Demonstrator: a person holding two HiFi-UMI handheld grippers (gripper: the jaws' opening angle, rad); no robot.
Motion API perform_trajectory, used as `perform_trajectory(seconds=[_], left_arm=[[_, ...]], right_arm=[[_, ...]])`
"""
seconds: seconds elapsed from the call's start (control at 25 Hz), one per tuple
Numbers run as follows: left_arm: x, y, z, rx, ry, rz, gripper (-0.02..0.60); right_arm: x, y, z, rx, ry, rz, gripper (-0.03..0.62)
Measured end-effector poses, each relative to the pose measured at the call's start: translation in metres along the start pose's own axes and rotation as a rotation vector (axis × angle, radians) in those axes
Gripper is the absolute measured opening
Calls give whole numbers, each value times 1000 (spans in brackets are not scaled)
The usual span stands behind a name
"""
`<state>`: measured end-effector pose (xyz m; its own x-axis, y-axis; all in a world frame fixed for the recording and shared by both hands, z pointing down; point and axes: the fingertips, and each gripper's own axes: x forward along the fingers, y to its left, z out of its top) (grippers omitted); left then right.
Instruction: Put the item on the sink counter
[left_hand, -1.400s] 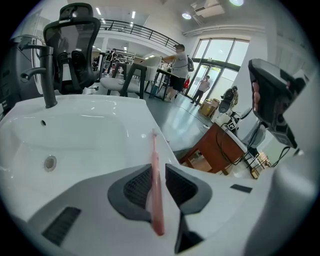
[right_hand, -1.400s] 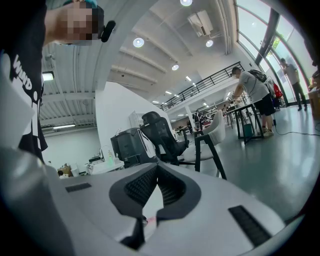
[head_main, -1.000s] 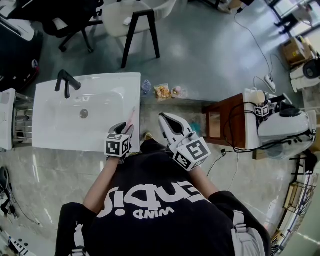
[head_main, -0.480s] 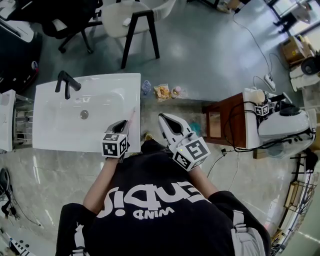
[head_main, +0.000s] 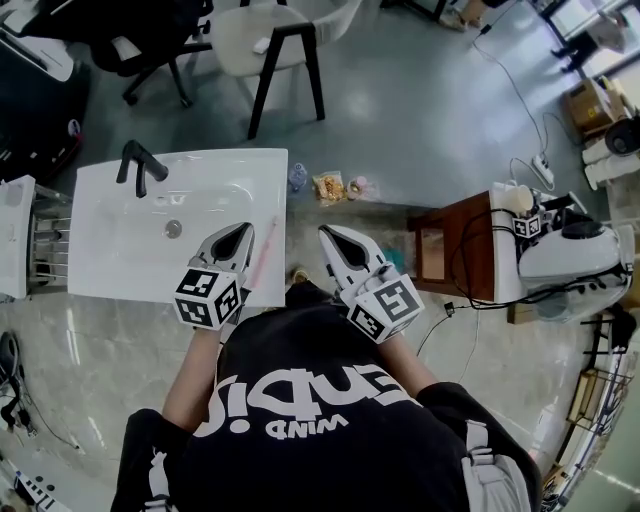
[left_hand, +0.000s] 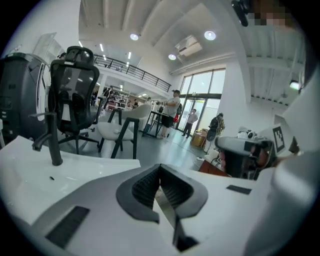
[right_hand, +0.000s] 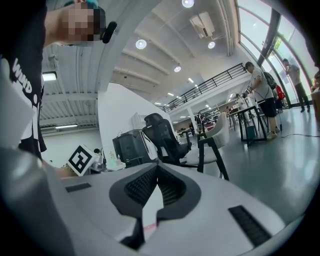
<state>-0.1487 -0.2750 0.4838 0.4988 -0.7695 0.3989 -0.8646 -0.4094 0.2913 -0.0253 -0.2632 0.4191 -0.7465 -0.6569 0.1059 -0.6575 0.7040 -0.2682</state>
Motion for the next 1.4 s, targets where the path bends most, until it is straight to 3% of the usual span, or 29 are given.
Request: perform_trajectory(seconds=[0.32, 0.48, 0.96, 1.4], left_arm=[[-43, -18, 70, 164, -247, -10, 20], [-56, -20, 84, 220, -317, 12, 20], [-66, -6, 73, 253, -394, 75, 20], [-60, -9, 69, 244, -373, 63, 20]], right_arm=[[8, 5, 15, -42, -37, 24, 18], [12, 8, 23, -74, -49, 33, 18], [19, 12, 23, -98, -65, 31, 18], [18, 7, 20, -114, -65, 16, 18]])
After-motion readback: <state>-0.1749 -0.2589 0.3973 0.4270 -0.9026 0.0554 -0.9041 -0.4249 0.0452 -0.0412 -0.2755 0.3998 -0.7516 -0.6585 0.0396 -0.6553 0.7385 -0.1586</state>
